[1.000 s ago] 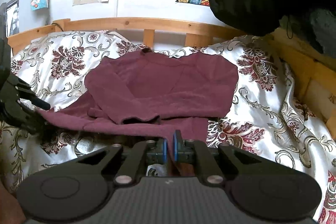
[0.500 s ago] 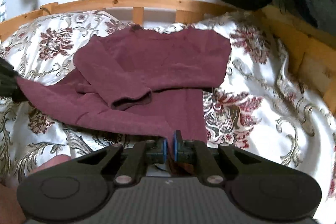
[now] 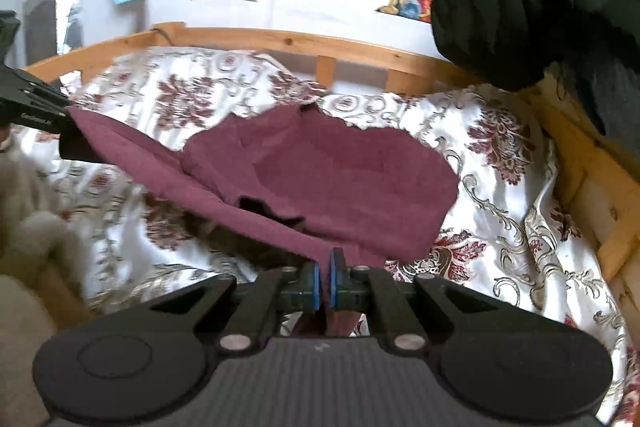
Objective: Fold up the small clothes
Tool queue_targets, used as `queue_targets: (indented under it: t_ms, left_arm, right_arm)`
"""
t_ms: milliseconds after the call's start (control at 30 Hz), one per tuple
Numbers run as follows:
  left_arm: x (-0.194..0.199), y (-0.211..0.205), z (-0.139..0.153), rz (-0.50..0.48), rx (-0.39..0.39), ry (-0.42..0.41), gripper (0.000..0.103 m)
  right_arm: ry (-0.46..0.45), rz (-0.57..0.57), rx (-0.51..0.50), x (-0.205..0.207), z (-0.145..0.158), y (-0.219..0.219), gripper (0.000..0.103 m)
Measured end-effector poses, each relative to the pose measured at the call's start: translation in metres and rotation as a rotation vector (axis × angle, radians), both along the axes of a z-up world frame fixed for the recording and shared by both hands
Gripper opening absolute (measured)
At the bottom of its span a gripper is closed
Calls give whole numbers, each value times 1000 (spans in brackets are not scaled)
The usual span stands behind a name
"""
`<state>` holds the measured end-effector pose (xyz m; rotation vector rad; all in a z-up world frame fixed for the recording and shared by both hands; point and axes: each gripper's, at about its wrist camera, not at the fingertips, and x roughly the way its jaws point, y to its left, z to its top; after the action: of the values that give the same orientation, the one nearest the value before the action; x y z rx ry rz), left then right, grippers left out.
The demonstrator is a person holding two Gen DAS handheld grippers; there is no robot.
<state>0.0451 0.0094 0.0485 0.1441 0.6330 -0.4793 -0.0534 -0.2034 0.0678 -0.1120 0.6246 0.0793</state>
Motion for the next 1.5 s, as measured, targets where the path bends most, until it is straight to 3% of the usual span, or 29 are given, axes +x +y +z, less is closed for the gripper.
queue_targets:
  t_ms: [200,400,500,667,800,967,1067,1267,1333,1367,1467,1500]
  left_arm:
    - [30,-3,20,-20,21,-21,4]
    - [109,-13,34,-6,72,-61,4]
    - [155,-18,32,9,73,-51,5]
    - [217,-23,11,66,66,-50,5]
    - [253,-18,-18,106,-1,-40,6]
    - [288,-4,-67,171,-96,25,7]
    - [301,-6,-88,168,-75,57,8]
    - [318,6,-109,164,-125,123,23]
    - [319,10,-111,159,-139,133,34]
    - [318,13,-111,159,-152,137,35]
    - [319,21,-110,154,-198,156,46]
    - [319,22,-108,157,-204,160,54]
  right_arm:
    - [-18,39,-143,34,25,2,6]
    - [-3,14,-238,119,33,-25,6]
    - [29,-4,-238,166,25,-47,6]
    - [54,-25,-242,233,-2,-69,6]
    - [79,-45,-231,272,-26,-78,6]
    - [88,-73,-208,299,-57,-81,6]
    - [110,-108,-162,312,-77,-82,6]
    - [158,-151,-153,328,-104,-85,7]
    - [172,-166,-147,330,-110,-87,12]
    - [173,-175,-139,331,-111,-89,17]
    - [166,-203,-89,331,-114,-95,19]
    - [166,-214,-75,332,-115,-97,21]
